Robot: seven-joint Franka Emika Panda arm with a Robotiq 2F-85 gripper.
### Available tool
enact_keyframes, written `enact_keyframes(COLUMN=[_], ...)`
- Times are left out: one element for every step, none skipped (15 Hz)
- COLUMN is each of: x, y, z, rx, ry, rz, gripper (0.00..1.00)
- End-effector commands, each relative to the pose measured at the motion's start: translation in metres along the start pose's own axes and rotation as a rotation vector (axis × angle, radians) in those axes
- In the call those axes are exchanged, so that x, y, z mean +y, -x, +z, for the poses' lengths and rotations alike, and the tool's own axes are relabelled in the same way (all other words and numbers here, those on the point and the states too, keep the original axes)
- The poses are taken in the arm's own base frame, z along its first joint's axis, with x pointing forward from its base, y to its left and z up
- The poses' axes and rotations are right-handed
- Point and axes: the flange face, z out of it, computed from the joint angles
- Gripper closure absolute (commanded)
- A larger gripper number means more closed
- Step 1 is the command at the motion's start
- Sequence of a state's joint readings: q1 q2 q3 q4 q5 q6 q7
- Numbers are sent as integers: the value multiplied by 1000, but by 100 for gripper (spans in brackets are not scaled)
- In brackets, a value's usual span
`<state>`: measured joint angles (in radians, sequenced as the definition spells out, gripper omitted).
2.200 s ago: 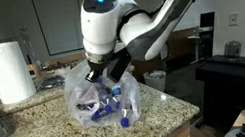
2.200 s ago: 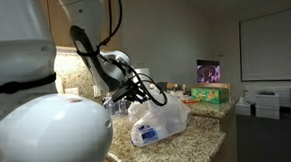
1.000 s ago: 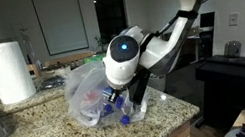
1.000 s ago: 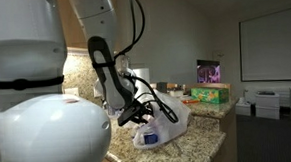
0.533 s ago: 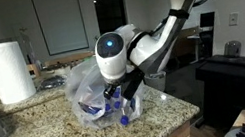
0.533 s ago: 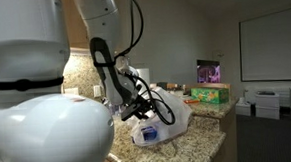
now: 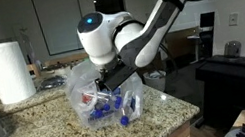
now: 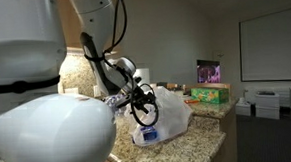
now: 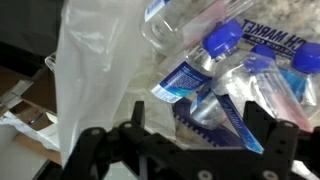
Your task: Put the bottles in the plastic bag
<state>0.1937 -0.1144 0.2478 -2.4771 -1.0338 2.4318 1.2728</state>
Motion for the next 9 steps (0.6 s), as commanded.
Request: enact_keyframes(x=[8,9,10,11,13,14,17,20,24], y=[0,0,1,2,4,5,6,6,6], z=[-28,-35,-40,-46,-52,-58,-64,-70,-75], rx=[-75,-105,-143,-191,-242,-301,-363,-417,-468], ry=[-3,-7,-13,-25,-35,-52,-75,-89,-101], rz=[41,50,49,41,23,-3,-32,-55,-78], gripper=[0,0,0,0,0,0,0,0,0])
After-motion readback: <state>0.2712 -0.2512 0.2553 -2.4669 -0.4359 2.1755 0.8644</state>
